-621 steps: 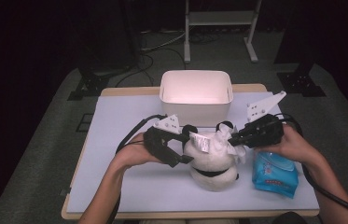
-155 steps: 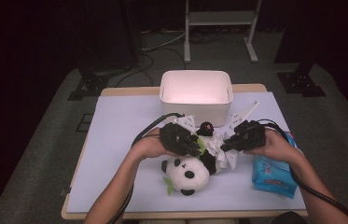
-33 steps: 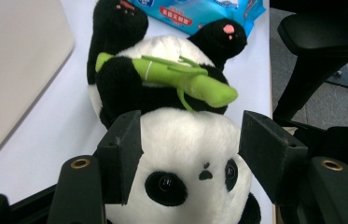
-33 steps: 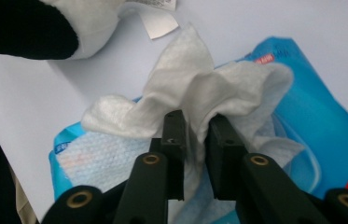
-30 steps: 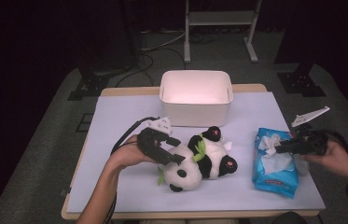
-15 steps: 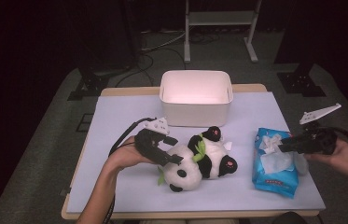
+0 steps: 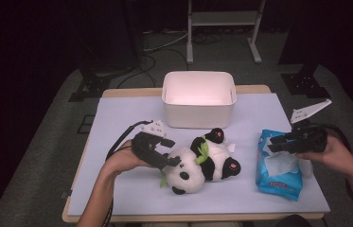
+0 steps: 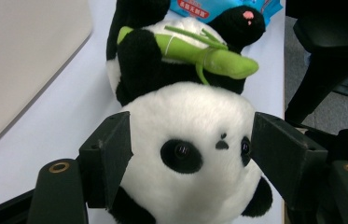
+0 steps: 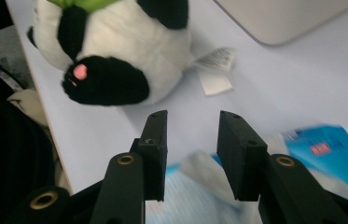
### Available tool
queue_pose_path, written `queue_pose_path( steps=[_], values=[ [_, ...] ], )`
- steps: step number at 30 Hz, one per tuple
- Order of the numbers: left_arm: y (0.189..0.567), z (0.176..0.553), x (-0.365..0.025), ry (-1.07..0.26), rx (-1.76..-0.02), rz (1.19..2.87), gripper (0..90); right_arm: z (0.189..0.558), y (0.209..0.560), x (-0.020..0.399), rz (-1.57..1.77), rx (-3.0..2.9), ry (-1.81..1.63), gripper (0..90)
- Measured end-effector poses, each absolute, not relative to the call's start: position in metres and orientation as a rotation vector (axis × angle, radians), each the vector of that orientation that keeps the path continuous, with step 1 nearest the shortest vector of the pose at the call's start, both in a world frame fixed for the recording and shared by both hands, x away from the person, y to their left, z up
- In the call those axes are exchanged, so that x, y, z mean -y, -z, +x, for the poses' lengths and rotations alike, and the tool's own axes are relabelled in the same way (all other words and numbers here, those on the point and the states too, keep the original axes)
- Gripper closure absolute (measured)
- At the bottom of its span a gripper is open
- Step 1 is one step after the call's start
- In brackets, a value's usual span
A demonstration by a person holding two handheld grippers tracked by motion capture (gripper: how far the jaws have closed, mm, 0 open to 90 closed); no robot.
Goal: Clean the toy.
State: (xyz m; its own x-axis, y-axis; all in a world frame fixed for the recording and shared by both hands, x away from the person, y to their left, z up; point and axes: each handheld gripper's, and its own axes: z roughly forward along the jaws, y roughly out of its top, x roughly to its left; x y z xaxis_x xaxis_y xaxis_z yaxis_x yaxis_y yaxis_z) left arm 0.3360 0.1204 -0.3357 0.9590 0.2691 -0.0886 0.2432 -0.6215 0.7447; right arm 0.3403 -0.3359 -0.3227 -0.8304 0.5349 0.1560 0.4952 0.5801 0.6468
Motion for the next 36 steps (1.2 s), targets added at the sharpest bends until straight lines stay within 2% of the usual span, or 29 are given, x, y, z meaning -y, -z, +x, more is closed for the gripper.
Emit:
queue_pose_path(
  steps=[16, 36],
  values=[
    [0.348, 0.331, -0.148, -0.076, -0.431, 2.259, 25.4, 0.361, 0.316, 0.271, 0.701, -2.838, -1.125, 60.1],
    [0.361, 0.331, -0.179, -0.114, -0.530, 2.235, 19.3, 0.408, 0.289, 0.216, 0.556, -2.888, -1.105, 54.8]
  ],
)
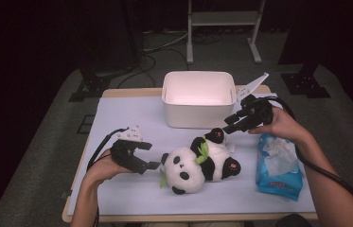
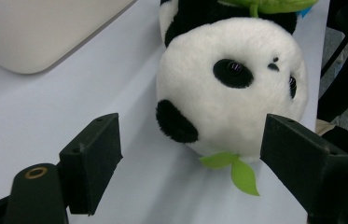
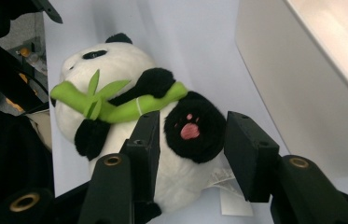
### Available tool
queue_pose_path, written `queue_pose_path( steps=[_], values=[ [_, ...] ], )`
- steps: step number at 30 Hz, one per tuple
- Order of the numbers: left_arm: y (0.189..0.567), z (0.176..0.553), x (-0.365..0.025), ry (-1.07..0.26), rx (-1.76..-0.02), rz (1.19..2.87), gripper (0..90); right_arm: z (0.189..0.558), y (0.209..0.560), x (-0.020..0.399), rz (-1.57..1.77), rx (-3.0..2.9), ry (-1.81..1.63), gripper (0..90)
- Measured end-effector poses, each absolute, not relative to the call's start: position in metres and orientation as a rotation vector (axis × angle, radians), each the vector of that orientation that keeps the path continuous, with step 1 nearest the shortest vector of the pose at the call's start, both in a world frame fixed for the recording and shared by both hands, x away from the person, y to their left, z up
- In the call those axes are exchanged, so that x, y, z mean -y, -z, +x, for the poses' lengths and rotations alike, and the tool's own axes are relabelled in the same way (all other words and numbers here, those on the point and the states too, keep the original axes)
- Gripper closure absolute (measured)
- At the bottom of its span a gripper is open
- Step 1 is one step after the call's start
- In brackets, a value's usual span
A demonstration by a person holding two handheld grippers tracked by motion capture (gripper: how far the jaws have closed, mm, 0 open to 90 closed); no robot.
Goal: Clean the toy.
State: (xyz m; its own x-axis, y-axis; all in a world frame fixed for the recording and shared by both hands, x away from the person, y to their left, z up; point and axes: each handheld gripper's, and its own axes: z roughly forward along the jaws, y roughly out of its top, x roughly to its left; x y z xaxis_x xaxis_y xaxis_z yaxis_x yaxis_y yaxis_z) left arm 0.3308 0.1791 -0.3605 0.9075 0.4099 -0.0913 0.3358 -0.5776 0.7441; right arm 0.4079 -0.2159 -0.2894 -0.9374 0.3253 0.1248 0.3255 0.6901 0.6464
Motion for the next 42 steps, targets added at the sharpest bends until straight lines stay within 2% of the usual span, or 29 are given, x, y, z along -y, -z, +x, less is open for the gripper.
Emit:
queue_pose_path(
  steps=[22, 29, 31, 42],
  values=[
    [0.364, 0.329, -0.194, -0.148, -0.583, 2.218, 17.4, 0.448, 0.279, 0.182, -0.498, 2.889, 1.092, 50.8],
    [0.363, 0.328, -0.198, -0.152, -0.601, 2.212, 14.4, 0.456, 0.277, 0.178, -0.500, 2.887, 1.084, 47.9],
    [0.363, 0.328, -0.198, -0.162, -0.613, 2.205, 10.9, 0.458, 0.276, 0.176, -0.502, 2.890, 1.079, 47.2],
    [0.364, 0.328, -0.203, -0.166, -0.627, 2.216, 10.5, 0.468, 0.269, 0.171, -0.489, 2.907, 1.058, 45.9]
  ],
)
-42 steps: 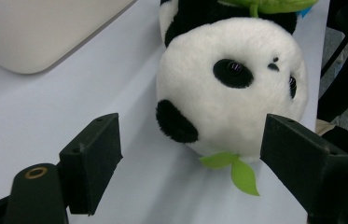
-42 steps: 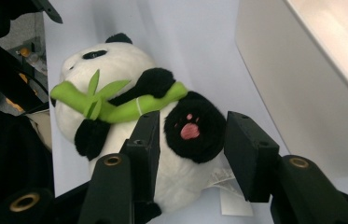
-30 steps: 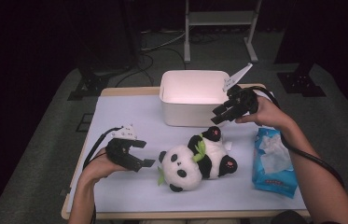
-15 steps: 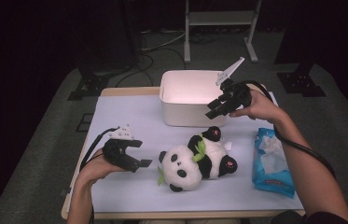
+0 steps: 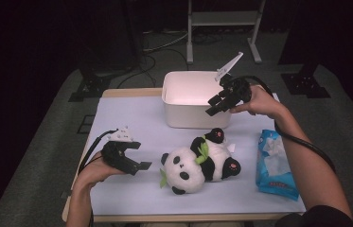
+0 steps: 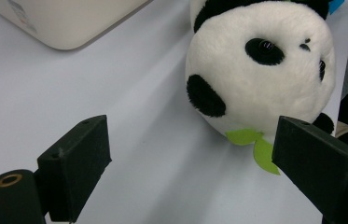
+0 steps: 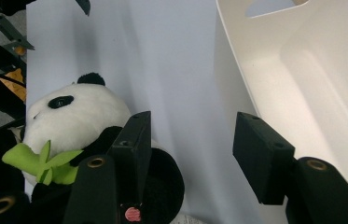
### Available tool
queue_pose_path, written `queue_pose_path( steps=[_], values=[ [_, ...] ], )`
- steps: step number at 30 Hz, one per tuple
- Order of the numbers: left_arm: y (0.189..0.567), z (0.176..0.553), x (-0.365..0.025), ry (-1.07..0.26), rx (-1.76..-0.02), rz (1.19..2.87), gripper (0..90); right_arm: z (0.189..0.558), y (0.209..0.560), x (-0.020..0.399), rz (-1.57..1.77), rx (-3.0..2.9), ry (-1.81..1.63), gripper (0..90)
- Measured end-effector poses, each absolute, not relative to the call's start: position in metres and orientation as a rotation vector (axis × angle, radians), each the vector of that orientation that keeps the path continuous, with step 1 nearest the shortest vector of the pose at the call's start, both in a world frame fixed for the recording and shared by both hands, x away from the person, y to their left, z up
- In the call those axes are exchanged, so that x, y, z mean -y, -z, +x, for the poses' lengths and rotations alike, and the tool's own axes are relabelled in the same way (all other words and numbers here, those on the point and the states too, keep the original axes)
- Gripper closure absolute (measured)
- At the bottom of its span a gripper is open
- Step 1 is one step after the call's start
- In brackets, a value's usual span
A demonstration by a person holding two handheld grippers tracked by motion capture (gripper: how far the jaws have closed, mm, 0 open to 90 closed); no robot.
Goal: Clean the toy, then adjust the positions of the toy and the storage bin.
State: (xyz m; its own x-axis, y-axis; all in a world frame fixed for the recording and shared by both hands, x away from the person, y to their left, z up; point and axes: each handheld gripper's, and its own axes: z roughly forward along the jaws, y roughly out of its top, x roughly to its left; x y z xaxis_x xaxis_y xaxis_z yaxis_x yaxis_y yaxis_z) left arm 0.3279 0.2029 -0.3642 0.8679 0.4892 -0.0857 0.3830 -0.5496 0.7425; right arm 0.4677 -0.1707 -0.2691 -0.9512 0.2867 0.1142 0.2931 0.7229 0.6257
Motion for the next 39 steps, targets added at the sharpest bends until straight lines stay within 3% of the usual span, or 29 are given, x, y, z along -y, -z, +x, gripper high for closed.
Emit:
queue_pose_path(
  steps=[10, 39],
  values=[
    [0.358, 0.327, -0.208, -0.192, -0.628, 2.202, 10.3, 0.477, 0.262, 0.165, -0.492, 2.917, 1.052, 45.5],
    [0.363, 0.329, -0.209, -0.164, -0.631, 2.195, 10.1, 0.511, 0.286, 0.148, -0.537, 2.927, 0.942, 46.1]
  ],
)
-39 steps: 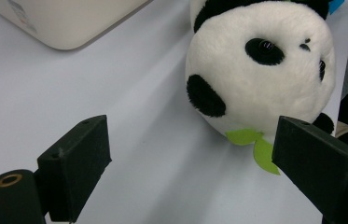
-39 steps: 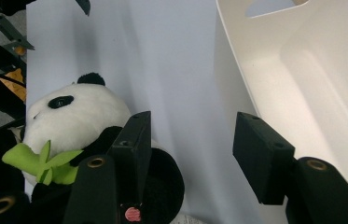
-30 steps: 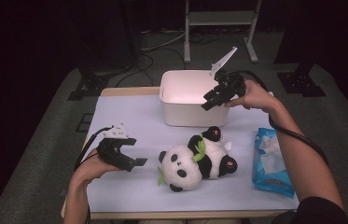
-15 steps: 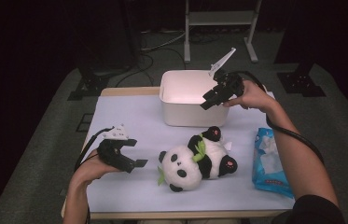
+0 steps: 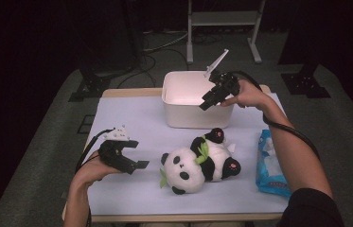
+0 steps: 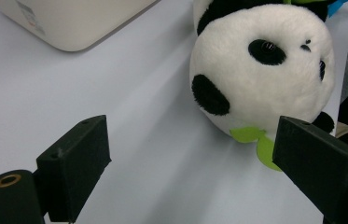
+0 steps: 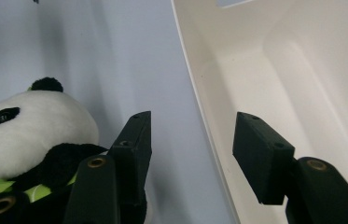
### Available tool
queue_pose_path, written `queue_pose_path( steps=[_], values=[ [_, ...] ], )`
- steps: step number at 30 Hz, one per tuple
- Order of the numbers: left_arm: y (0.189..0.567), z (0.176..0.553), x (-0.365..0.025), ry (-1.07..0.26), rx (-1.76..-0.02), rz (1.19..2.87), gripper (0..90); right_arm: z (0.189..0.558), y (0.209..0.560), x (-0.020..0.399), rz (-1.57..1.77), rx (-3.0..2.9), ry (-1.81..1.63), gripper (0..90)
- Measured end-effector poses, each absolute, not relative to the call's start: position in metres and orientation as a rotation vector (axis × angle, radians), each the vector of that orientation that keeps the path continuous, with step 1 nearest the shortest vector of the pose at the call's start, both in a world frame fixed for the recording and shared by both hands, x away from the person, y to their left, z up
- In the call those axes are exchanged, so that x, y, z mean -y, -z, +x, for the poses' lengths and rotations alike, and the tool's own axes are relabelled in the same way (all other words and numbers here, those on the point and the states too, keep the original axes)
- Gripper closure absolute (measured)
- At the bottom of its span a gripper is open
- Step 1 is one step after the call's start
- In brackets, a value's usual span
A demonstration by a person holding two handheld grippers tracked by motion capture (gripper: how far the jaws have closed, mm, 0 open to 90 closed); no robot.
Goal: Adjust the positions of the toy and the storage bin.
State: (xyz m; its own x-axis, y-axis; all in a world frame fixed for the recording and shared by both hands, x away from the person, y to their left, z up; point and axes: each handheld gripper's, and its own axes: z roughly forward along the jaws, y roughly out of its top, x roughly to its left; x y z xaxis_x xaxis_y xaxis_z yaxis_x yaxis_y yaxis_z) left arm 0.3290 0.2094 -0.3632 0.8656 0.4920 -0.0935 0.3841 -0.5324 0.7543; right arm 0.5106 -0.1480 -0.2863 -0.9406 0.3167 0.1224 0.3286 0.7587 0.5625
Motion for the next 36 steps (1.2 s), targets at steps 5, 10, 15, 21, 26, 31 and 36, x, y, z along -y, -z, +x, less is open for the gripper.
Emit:
queue_pose_path(
  steps=[5, 10, 15, 21, 26, 31, 36],
  values=[
    [0.364, 0.330, -0.209, -0.160, -0.621, 2.200, 10.1, 0.515, 0.294, 0.141, -0.553, 2.938, 0.903, 49.0],
    [0.365, 0.332, -0.209, -0.162, -0.621, 2.209, 10.1, 0.518, 0.302, 0.134, -0.550, 2.937, 0.879, 57.1],
    [0.365, 0.332, -0.208, -0.161, -0.622, 2.203, 10.1, 0.520, 0.311, 0.126, -0.555, 2.933, 0.819, 68.1],
    [0.364, 0.332, -0.209, -0.165, -0.624, 2.206, 10.1, 0.523, 0.314, 0.126, -0.602, 2.918, 0.814, 78.3],
    [0.364, 0.332, -0.211, -0.167, -0.628, 2.208, 10.1, 0.523, 0.314, 0.127, -0.595, 2.924, 0.826, 79.6],
    [0.364, 0.332, -0.210, -0.167, -0.630, 2.203, 10.1, 0.520, 0.314, 0.127, -0.581, 2.940, 0.822, 80.4],
    [0.364, 0.331, -0.210, -0.167, -0.632, 2.197, 10.1, 0.515, 0.313, 0.125, -0.555, 2.963, 0.806, 81.2]
  ],
)
